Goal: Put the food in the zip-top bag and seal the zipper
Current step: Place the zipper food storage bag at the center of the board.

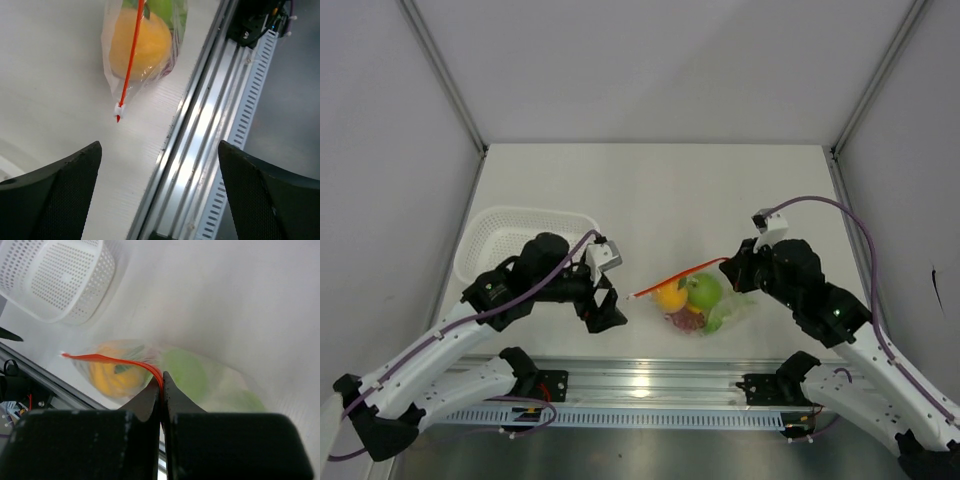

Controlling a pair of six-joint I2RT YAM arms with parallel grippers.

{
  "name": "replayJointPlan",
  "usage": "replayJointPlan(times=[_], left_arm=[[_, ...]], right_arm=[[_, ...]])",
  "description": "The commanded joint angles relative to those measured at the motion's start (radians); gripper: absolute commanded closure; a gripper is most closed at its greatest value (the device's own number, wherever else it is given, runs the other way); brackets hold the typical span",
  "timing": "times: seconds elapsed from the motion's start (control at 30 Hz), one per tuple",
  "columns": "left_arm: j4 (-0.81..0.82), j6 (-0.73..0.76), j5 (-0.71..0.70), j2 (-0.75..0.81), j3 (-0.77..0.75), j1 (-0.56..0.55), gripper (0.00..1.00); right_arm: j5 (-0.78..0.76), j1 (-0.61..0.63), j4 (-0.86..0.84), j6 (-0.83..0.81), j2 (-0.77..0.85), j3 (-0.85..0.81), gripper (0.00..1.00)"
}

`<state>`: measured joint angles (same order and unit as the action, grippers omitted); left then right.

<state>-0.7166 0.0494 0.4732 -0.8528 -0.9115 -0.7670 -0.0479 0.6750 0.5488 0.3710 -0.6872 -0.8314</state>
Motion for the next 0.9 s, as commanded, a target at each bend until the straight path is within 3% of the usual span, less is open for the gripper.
replayJointPlan(times=[0.0, 0.1, 0.23, 0.53, 0.73, 0.87], left_arm=[[0.139, -0.040, -0.068, 0.093, 0.022, 0.009, 0.01], [0.234, -0.083, -0.114, 0.177, 0.039, 0.009, 0.01], [0.292, -0.091, -0.087, 0.256, 0.065, 0.009, 0.00], [0.269, -0.134, -0.016, 0.319, 0.114, 0.009, 0.01], [0.260, -0.140, -0.005, 0.350, 0.137, 0.009, 0.00], [0.250, -0.141, 0.001, 0.353, 0.140, 0.009, 0.00]], right_arm=[[-0.044, -0.009, -0.064, 0.060, -0.081, -0.032, 1.00], [-0.066, -0.034, -0.069, 0.088, -0.187, -0.075, 1.00], [-0.035, -0.171, -0.070, 0.112, -0.354, -0.155, 1.00], [0.031, -0.429, -0.069, 0.112, -0.811, -0.409, 1.00], [0.036, -0.541, -0.087, 0.059, -0.998, -0.529, 1.00], [0.069, -0.558, -0.116, 0.023, -1.074, -0.569, 0.91]])
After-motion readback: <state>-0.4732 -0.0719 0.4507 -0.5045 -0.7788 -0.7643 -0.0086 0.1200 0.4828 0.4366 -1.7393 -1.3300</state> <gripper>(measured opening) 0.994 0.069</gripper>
